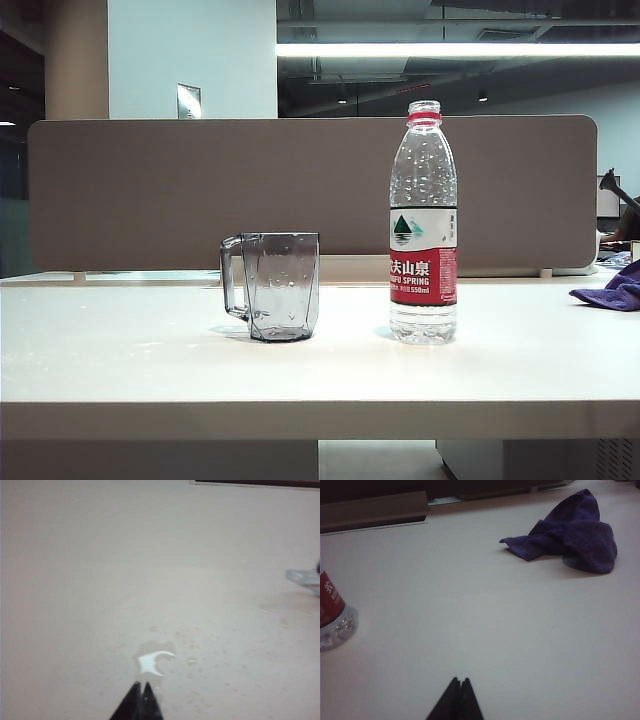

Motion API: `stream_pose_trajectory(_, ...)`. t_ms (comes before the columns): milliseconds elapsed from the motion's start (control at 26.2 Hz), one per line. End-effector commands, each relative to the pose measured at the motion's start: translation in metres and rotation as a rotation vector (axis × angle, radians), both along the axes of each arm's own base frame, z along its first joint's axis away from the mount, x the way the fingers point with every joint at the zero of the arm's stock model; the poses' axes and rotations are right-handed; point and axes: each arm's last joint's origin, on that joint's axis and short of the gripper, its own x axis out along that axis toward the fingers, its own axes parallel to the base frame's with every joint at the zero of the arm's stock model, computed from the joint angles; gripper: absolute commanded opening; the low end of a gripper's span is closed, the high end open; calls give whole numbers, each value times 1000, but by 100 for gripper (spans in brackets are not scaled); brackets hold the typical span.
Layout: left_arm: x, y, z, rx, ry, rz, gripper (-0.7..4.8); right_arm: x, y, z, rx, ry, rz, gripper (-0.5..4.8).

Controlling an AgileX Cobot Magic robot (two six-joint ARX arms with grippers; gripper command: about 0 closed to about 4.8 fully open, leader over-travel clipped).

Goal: Pick up the mineral water bottle on the table and pour a little water into the mug.

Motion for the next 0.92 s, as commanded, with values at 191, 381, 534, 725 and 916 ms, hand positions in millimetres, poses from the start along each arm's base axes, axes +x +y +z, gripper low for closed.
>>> stream_pose_trajectory(191,0,-10,7,-3,-20,-110,-5,0,2,-1,13,-6,82,-5)
stream_pose_trajectory(381,0,-10,6,-3,-17,-107,-5,0,2,-1,12,-6,76,-5)
stream_pose_trajectory(534,0,-11,7,-2,-17,-118,-5,0,2,-1,12,-5,77,-5)
stream_pose_trajectory(725,-9,-17,32,6,60,-200,-5,0,3,-1,28,-8,102,-5)
stream_pose_trajectory(916,-7,-37,59,15,72,-406,-5,-1,10,4,135,-29,319,-5)
